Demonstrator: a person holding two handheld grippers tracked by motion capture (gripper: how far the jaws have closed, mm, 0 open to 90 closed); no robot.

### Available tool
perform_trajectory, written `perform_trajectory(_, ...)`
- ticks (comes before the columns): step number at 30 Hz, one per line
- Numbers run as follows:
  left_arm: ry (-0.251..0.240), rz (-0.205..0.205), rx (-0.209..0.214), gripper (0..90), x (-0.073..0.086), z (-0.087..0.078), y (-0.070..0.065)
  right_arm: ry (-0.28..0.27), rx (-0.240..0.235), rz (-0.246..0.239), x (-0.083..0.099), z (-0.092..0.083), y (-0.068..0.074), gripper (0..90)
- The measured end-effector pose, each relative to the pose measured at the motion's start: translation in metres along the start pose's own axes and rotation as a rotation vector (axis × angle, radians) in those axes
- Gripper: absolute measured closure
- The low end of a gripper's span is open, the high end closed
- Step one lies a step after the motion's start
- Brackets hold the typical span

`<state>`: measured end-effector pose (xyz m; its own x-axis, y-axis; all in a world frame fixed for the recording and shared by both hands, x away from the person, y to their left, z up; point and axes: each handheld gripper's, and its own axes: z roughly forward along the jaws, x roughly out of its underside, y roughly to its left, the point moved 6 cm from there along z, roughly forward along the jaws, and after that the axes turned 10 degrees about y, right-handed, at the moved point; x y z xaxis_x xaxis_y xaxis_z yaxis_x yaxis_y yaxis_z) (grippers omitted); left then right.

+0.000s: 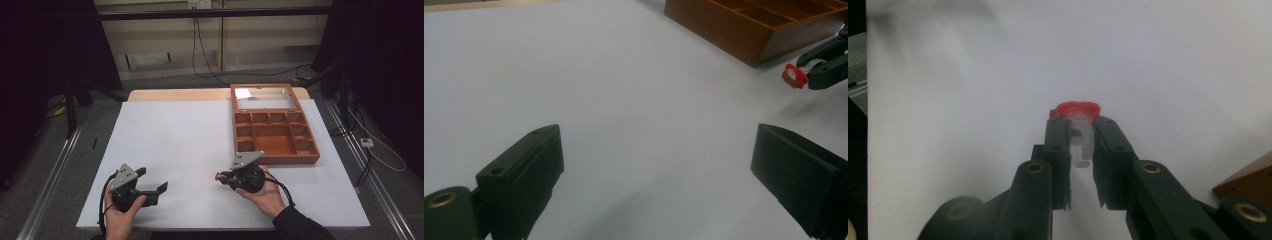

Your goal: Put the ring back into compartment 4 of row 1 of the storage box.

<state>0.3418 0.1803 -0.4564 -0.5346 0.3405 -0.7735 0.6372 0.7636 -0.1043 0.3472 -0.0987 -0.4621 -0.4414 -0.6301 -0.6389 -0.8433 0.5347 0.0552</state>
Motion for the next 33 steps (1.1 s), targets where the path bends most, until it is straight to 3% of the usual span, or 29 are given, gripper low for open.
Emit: perform_trajectory(33,0.001,-0.003,0.002,6.7,0.000,0.001,0.000,-0.087,0.045,0.036,-0.004,-0.037,-0.017,77.9)
